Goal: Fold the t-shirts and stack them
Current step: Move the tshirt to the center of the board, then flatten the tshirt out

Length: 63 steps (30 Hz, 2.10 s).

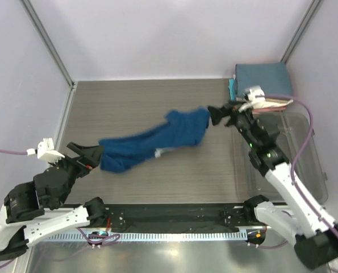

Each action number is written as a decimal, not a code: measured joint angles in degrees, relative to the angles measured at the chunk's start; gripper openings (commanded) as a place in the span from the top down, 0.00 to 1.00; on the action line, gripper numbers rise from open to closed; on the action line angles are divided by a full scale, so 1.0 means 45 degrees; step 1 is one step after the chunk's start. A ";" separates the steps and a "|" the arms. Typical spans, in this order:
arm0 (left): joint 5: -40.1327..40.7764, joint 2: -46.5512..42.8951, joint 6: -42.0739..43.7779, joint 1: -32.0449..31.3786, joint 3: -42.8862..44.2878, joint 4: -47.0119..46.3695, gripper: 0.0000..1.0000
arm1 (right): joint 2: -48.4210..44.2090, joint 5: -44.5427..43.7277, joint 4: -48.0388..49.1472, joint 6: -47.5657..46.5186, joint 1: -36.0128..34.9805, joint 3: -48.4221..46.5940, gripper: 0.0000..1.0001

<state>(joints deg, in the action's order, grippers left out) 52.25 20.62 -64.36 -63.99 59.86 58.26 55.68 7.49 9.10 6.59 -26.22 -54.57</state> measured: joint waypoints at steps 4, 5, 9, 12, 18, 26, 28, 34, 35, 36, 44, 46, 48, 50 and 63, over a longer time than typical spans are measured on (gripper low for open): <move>0.0641 0.0267 -0.0039 0.0000 0.0087 0.1758 0.05 | -0.2132 -0.0913 -0.0821 0.1365 0.2045 0.3356 0.00; 0.0753 0.0476 -0.0034 0.0000 0.0160 0.2055 0.05 | -0.2215 -0.0806 -0.1127 0.1574 0.2040 0.3517 0.00; 0.1073 0.1409 -0.0010 0.0000 0.0311 0.2720 0.03 | -0.2089 0.0029 -0.1904 0.2453 0.1744 0.3288 0.00; 0.1253 0.1919 -0.0029 0.0000 0.0311 0.3109 0.02 | -0.0986 -0.0763 -0.2924 0.2909 -0.0136 0.2302 0.00; 0.1520 0.2059 0.0112 0.0000 0.0277 0.3667 0.03 | 0.2628 -0.2773 -0.4357 0.4308 -0.5523 0.1443 0.01; 0.1481 0.2890 0.0957 0.0000 -0.0355 0.3492 0.03 | 0.7718 -0.3478 -0.5600 0.5168 -0.6926 -0.0403 0.09; 0.1477 0.2973 0.1059 -0.0005 -0.0612 0.3478 0.03 | 0.9005 -0.3653 -0.5848 0.5119 -0.7189 -0.1802 0.10; 0.1404 0.1608 0.1219 0.0000 -0.1044 0.3381 0.04 | 1.1069 -0.4211 -0.6431 0.4945 -0.7485 -0.4221 0.24; 0.1404 0.1336 0.1282 -0.0005 -0.1049 0.3337 0.04 | 1.1317 -0.4357 -0.6586 0.4940 -0.7485 -0.4507 0.25; 0.1413 0.1064 0.1336 0.0000 -0.1069 0.3274 0.04 | 1.1662 -0.4561 -0.6849 0.4915 -0.7485 -0.4891 0.27; 0.1447 0.0724 0.1506 -0.0005 -0.1122 0.3109 0.04 | 1.3333 -0.5702 -0.8403 0.4784 -0.7572 -0.6241 0.53; 0.1443 0.0811 0.1545 -0.0005 -0.1127 0.3070 0.04 | 1.3527 -0.5979 -0.8694 0.4736 -0.7655 -0.6324 0.71; 0.1447 0.0899 0.1632 -0.0005 -0.1146 0.3007 0.06 | 1.3556 -0.6300 -0.8942 0.4663 -0.7698 -0.6353 0.80; 0.1443 0.0957 0.1690 -0.0005 -0.1171 0.3002 0.07 | 1.3542 -0.6645 -0.9092 0.4668 -0.7732 -0.6421 0.88; 0.1127 0.3861 0.1690 -0.0005 -0.1195 0.2764 0.10 | 0.7499 -0.8451 -1.0812 0.4269 -0.7213 -0.5061 0.77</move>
<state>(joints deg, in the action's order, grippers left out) 57.32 38.00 -56.75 -64.01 54.48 70.70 89.43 -30.55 -39.55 25.80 -58.67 -77.34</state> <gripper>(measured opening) 0.896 0.166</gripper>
